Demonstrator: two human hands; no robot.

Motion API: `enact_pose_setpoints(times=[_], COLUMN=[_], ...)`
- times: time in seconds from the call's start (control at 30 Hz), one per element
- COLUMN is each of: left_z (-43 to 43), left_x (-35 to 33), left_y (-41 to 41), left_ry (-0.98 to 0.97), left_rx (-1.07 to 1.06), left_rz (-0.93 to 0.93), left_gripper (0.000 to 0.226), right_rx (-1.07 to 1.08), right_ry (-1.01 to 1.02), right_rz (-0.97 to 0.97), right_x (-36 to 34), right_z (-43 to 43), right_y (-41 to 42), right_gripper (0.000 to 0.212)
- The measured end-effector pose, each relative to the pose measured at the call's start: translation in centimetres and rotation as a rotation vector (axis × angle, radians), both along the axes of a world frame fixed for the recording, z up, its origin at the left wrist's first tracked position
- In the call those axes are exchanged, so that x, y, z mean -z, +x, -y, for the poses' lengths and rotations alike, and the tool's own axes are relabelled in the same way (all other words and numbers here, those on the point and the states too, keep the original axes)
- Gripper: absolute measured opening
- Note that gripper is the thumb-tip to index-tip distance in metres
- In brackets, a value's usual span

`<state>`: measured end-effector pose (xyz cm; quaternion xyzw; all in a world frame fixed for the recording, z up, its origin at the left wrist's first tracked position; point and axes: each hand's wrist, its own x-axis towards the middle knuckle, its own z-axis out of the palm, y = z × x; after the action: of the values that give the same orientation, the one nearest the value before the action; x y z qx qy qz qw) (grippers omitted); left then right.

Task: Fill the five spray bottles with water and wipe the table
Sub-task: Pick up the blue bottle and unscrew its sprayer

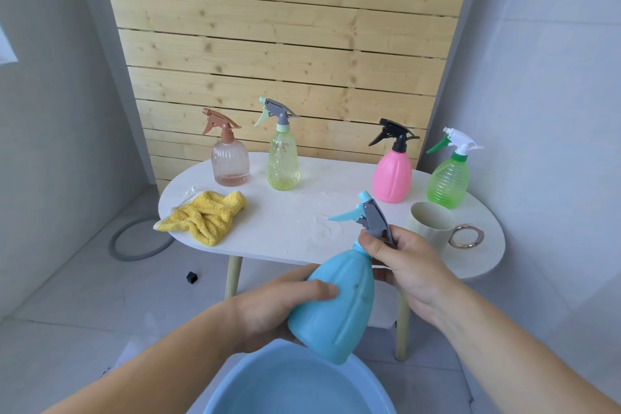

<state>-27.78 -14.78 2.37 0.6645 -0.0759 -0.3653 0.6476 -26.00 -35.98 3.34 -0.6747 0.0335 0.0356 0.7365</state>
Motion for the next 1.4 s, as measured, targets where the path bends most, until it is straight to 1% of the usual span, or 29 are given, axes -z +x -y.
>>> enact_pose_setpoints(times=[0.03, 0.13, 0.17, 0.27, 0.33, 0.37, 0.47, 0.53, 0.63, 0.73, 0.8, 0.9, 0.97, 1.0, 1.1, 1.17, 1.3, 1.4], left_z=[0.0, 0.3, 0.3, -0.1, -0.5, -0.6, -0.7, -0.7, -0.9, -1.4, -1.6, -1.4, -1.2, -1.1, -1.0, -1.0, -0.8, -0.7], left_x=[0.0, 0.0, 0.1, 0.3, 0.4, 0.4, 0.7, 0.9, 1.4, 1.8, 2.0, 2.3, 2.3, 2.3, 2.7, 2.9, 3.2, 3.3], left_y=[-0.1, -0.2, -0.2, -0.2, -0.2, -0.1, -0.1, -0.1, 0.3, 0.6, 0.6, 0.4, 0.2, 0.2, 0.2, 0.3, 0.6, 0.9], left_ry=[-0.012, 0.028, 0.04, 0.018, -0.019, -0.033, -0.051, -0.032, 0.017, 0.056, 0.069, 0.07, 0.069, 0.067, 0.078, 0.089, 0.117, 0.115], left_rx=[0.012, 0.013, 0.016, 0.064, 0.079, 0.081, 0.082, 0.052, -0.059, -0.156, -0.198, -0.213, -0.214, -0.214, -0.222, -0.232, -0.233, -0.236], left_rz=[0.001, 0.062, 0.078, 0.06, 0.016, 0.001, -0.005, 0.02, 0.056, 0.074, 0.068, 0.061, 0.063, 0.063, 0.069, 0.075, 0.094, 0.102], left_gripper=[0.059, 0.076, 0.076, 0.063, 0.058, 0.055, 0.052, 0.056, 0.065, 0.07, 0.07, 0.069, 0.071, 0.072, 0.073, 0.074, 0.074, 0.072], right_rx=[-0.004, -0.024, -0.042, -0.145, -0.177, -0.156, -0.032, 0.102, 0.327, 0.486, 0.486, 0.37, 0.333, 0.326, 0.312, 0.313, 0.344, 0.316], right_ry=[0.004, -0.001, -0.009, -0.042, -0.003, 0.036, 0.106, 0.039, -0.08, -0.065, -0.001, 0.154, 0.165, 0.153, 0.084, -0.027, -0.299, -0.592], right_rz=[-0.003, -0.006, -0.006, -0.021, -0.03, -0.035, -0.035, 0.021, 0.181, 0.268, 0.225, -0.016, -0.154, -0.189, -0.224, -0.231, -0.213, -0.186], right_x=[0.0, -0.1, -0.2, -0.8, -1.4, -1.8, -2.7, -3.2, -4.6, -5.5, -4.3, -1.2, 0.3, 0.8, 2.2, 2.9, 4.4, 4.8], right_z=[0.0, 0.1, 0.2, 0.5, 0.8, 1.1, 1.6, 2.0, 2.7, 2.7, 1.8, -0.3, -1.0, -1.1, -1.0, -1.0, -0.4, -0.3], right_y=[0.0, 0.0, 0.1, 0.2, 0.6, 0.9, 1.8, 2.5, 3.2, 4.0, 4.9, 6.5, 7.4, 7.9, 9.3, 9.9, 10.9, 10.9], right_gripper=[0.016, 0.014, 0.014, 0.02, 0.029, 0.032, 0.029, 0.024, 0.016, 0.017, 0.018, 0.02, 0.014, 0.013, 0.02, 0.021, 0.028, 0.041])
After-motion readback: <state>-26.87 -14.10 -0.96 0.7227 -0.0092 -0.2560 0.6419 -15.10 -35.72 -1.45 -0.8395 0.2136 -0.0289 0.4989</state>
